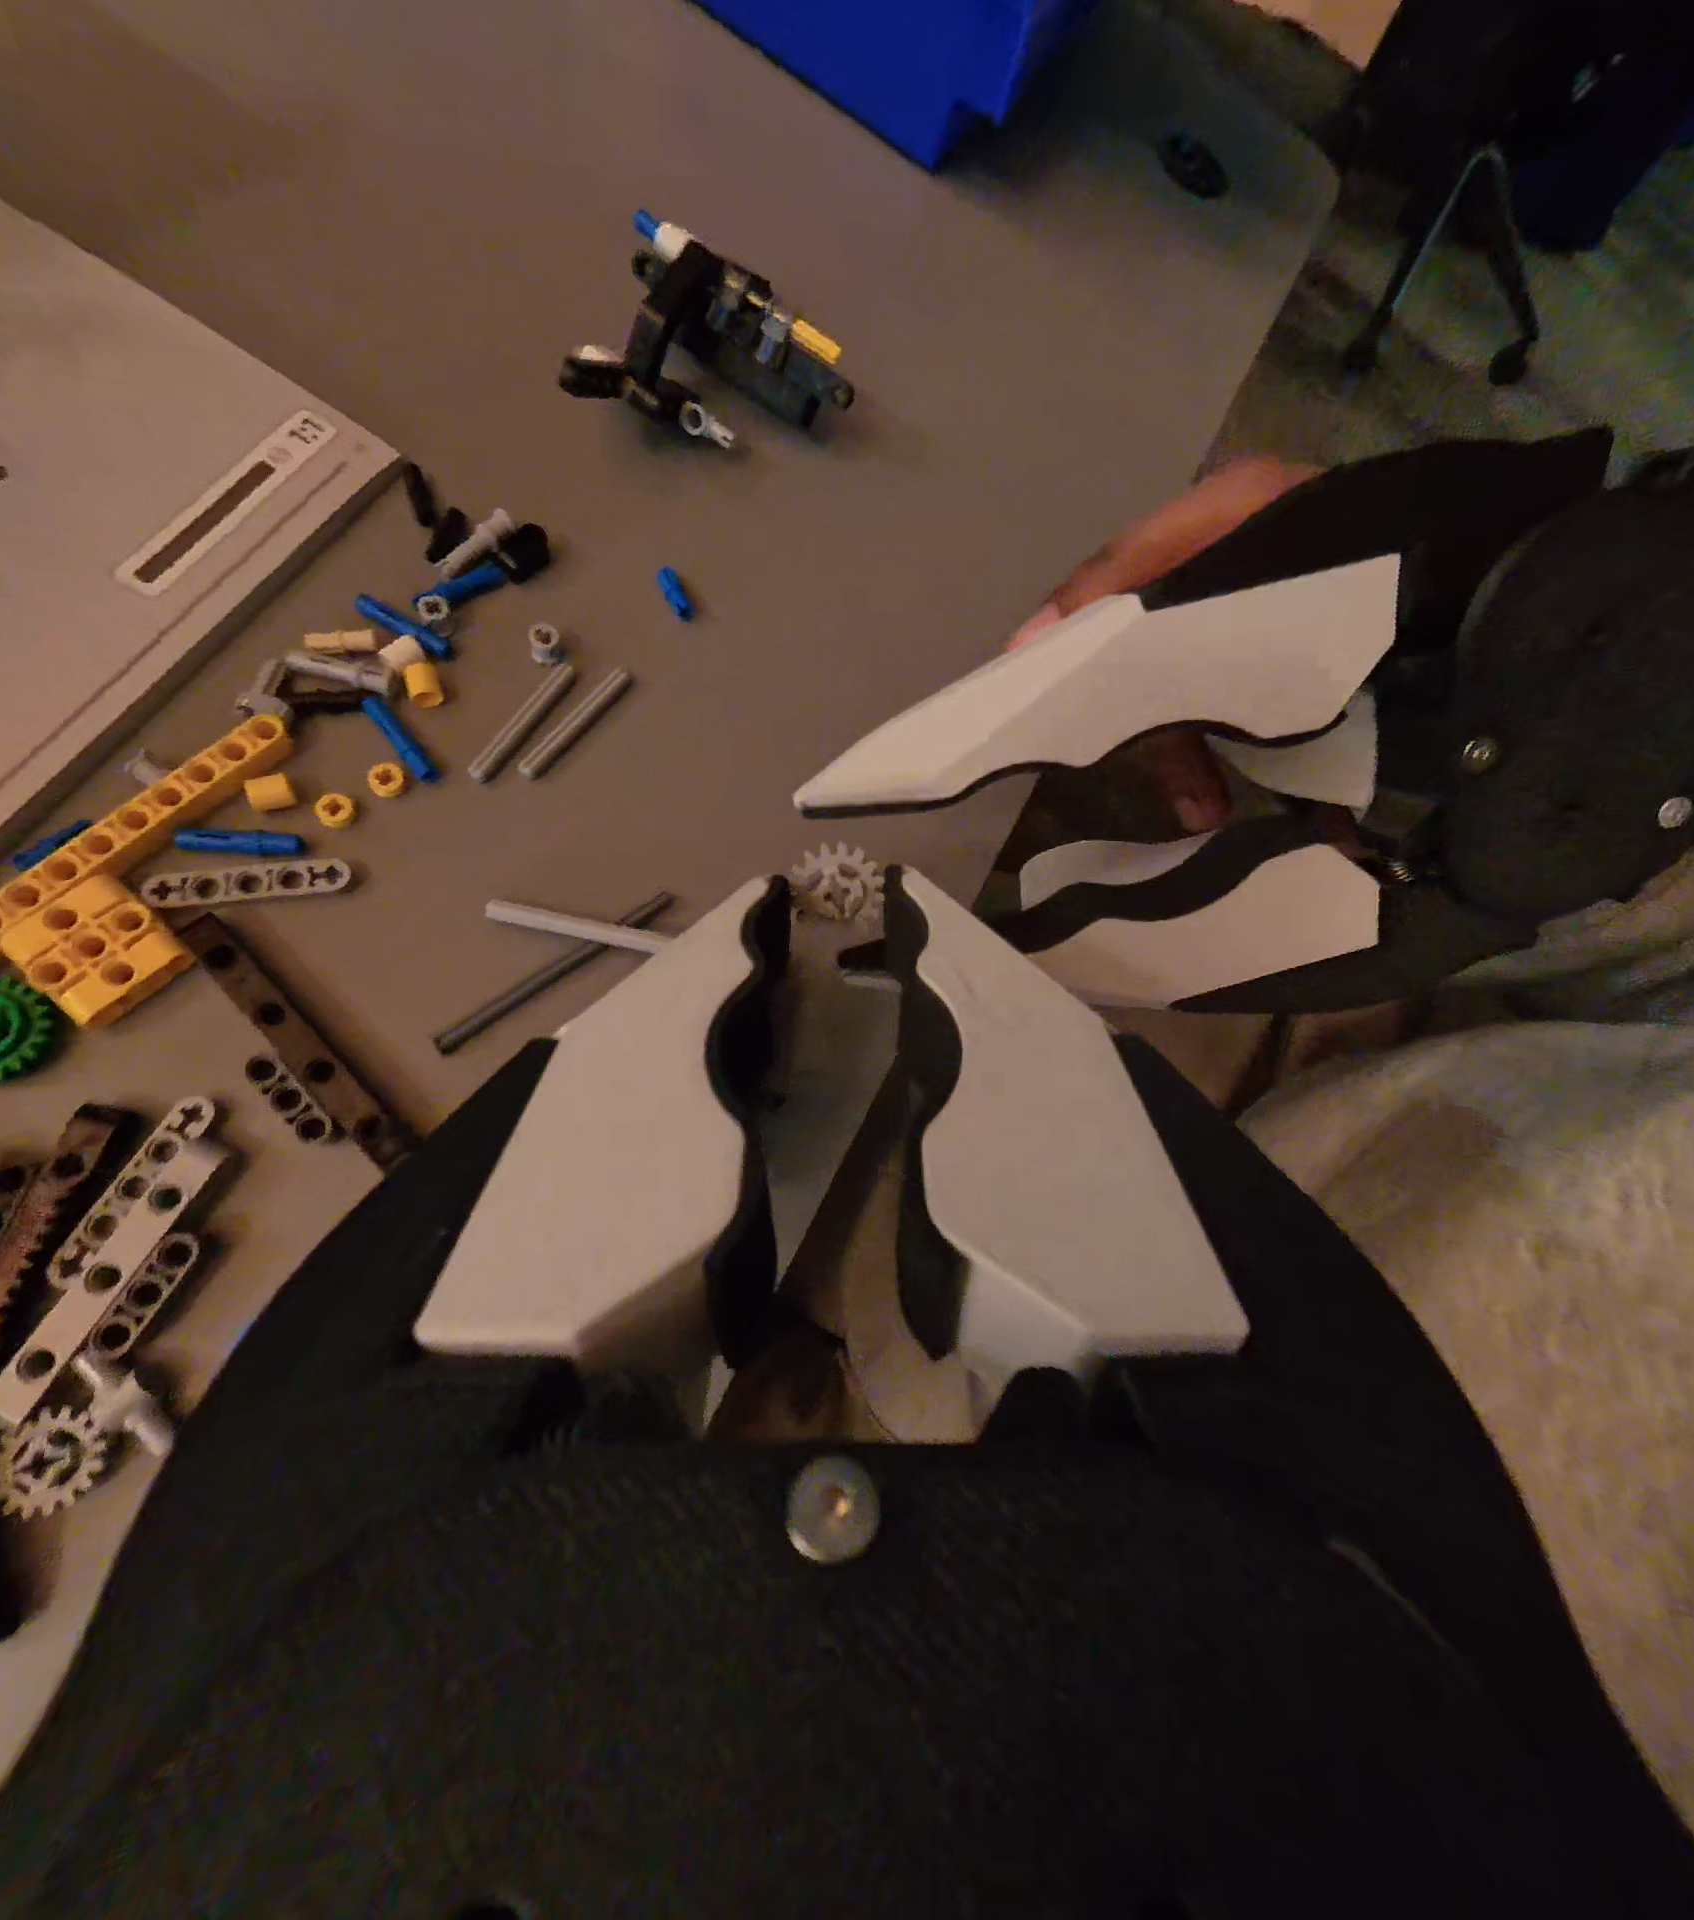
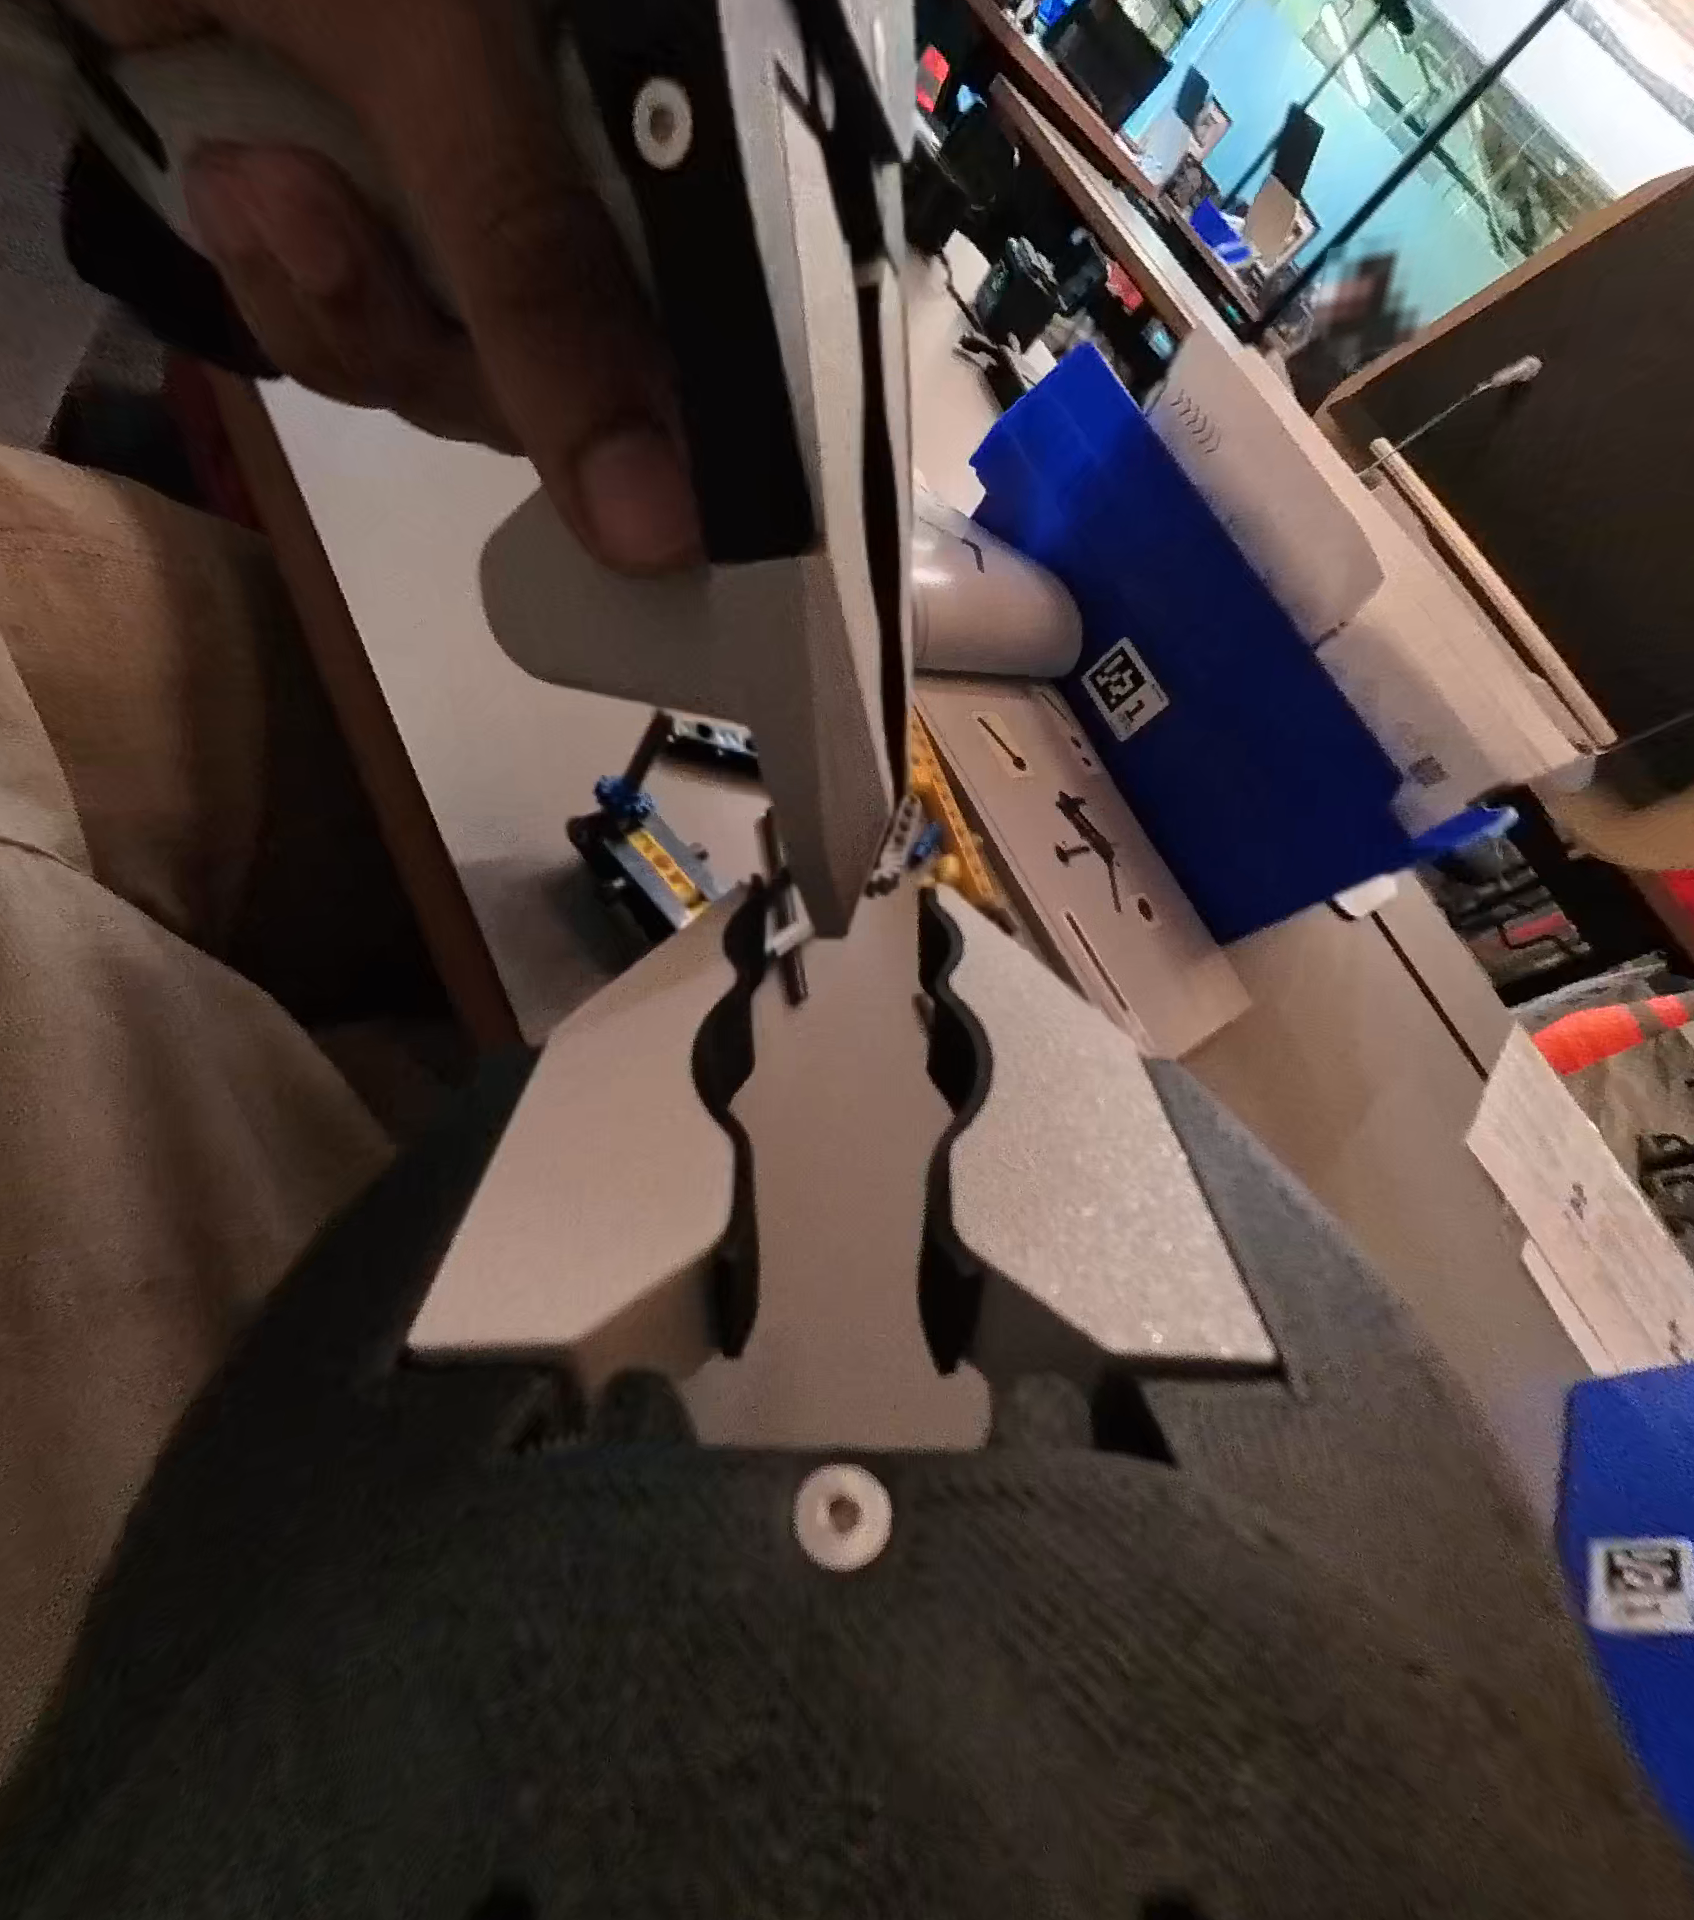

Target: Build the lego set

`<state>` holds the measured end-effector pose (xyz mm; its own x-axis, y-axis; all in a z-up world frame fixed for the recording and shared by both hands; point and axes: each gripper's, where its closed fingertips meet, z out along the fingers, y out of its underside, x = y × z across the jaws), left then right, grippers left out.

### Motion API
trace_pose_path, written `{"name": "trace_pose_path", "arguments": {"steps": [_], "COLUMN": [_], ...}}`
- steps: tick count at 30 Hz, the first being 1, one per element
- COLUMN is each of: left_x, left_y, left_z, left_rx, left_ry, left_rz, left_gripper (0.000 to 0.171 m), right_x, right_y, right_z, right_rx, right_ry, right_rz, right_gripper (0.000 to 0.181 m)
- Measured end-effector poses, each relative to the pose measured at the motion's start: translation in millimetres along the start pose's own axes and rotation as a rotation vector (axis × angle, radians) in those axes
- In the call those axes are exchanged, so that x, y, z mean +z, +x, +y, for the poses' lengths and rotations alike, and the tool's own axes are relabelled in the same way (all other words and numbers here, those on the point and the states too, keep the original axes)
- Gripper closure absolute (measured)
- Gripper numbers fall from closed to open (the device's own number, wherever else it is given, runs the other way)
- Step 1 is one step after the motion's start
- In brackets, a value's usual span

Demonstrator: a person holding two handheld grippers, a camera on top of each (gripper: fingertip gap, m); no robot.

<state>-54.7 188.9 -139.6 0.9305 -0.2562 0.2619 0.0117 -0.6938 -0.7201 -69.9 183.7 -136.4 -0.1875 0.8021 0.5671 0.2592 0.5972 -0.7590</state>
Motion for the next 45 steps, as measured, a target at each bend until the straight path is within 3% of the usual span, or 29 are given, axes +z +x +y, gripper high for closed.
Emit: {"name": "trace_pose_path", "arguments": {"steps": [5, 10, 13, 17, 24, 29, 36, 40, 45], "left_x": [29.9, 74.5, 89.7, 97.2, 94.0, 63.5, 8.5, -10.0, -17.9], "left_y": [16.8, 25.7, 24.7, 19.2, 22.3, 11.0, -33.5, -49.7, -54.7], "left_z": [-13.3, -2.3, 1.5, 0.1, -5.5, -15.5, -19.9, -15.9, 0.6], "left_rx": [0.133, 0.217, 0.234, 0.254, 0.193, 0.122, 0.01, -0.042, -0.046], "left_ry": [-0.085, -0.264, -0.316, -0.347, -0.318, -0.2, -0.04, 0.032, 0.069], "left_rz": [0.02, 0.017, -0.016, -0.084, -0.069, -0.061, -0.086, -0.07, -0.044], "left_gripper": [0.153, 0.153, 0.154, 0.153, 0.145, 0.148, 0.152, 0.152, 0.151], "right_x": [-29.6, -73.3, -87.8, -90.0, -93.1, -87.6, -60.6, -47.1, -36.4], "right_y": [28.5, 62.6, 74.6, 80.2, 80.1, 65.6, 19.9, 0.0, -0.1], "right_z": [50.1, 121.2, 142.9, 140.6, 140.3, 129.1, 88.6, 92.9, 90.9], "right_rx": [0.058, 0.328, 0.418, 0.545, 0.623, 0.67, 0.727, 0.701, 0.715], "right_ry": [-0.17, -0.33, -0.342, -0.248, -0.204, -0.191, -0.178, -0.272, -0.295], "right_rz": [0.105, 0.29, 0.34, 0.33, 0.312, 0.232, 0.025, -0.067, -0.109], "right_gripper": [0.155, 0.158, 0.158, 0.157, 0.154, 0.147, 0.139, 0.139, 0.147]}}
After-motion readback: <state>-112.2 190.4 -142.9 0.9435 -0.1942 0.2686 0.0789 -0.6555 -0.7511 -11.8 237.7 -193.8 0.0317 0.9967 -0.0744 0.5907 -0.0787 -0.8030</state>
